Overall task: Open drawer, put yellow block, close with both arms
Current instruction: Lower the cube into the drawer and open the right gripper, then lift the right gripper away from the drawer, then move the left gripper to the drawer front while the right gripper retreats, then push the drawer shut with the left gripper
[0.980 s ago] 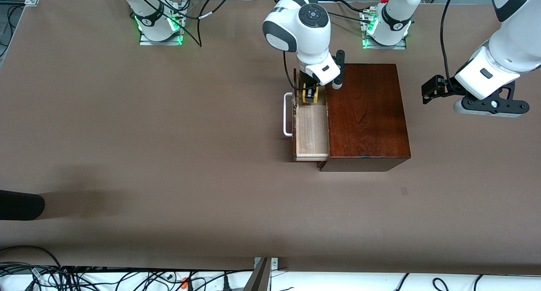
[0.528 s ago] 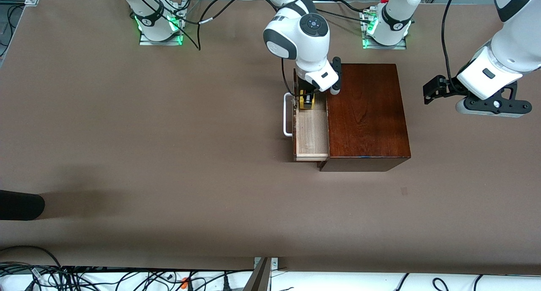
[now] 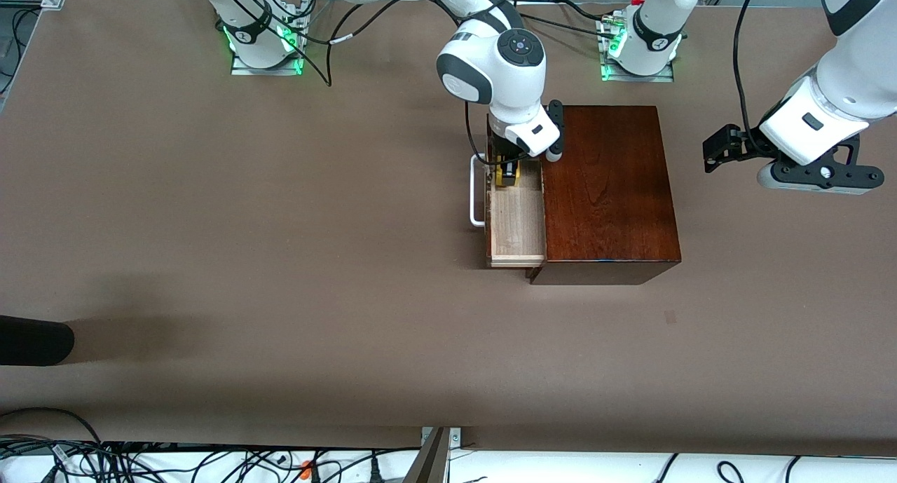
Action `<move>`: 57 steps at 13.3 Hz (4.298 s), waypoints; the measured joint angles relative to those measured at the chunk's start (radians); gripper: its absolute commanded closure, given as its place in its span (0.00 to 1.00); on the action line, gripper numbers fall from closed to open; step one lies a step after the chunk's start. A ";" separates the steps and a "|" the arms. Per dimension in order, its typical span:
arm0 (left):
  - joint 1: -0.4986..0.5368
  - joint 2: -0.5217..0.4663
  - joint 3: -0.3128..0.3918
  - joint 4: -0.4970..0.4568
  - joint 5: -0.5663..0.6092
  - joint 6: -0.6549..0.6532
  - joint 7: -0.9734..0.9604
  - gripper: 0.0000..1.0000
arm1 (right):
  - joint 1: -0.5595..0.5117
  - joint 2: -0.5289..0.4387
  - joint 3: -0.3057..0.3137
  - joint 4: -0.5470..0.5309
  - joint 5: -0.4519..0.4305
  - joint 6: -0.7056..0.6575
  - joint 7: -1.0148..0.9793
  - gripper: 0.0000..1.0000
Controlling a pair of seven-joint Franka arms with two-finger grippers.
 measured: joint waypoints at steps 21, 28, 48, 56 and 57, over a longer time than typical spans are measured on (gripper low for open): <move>-0.016 0.058 -0.288 -0.002 -0.088 -0.150 0.238 0.00 | -0.318 -0.475 -0.285 0.084 0.080 -0.518 0.040 0.00; -0.084 0.247 -0.539 -0.009 -0.091 0.228 0.366 0.00 | -0.639 -0.692 -0.307 -0.147 0.291 -0.537 0.093 0.00; -0.140 0.542 -0.518 0.004 0.271 0.401 0.855 0.00 | -0.651 -0.779 -0.281 -0.370 0.175 -0.550 0.443 0.00; -0.091 0.536 -0.515 0.010 0.315 0.276 0.857 0.00 | -0.649 -0.777 -0.281 -0.360 0.175 -0.550 0.449 0.00; -0.090 0.536 -0.515 0.010 0.316 0.272 0.858 0.00 | -0.648 -0.777 -0.280 -0.360 0.175 -0.549 0.449 0.00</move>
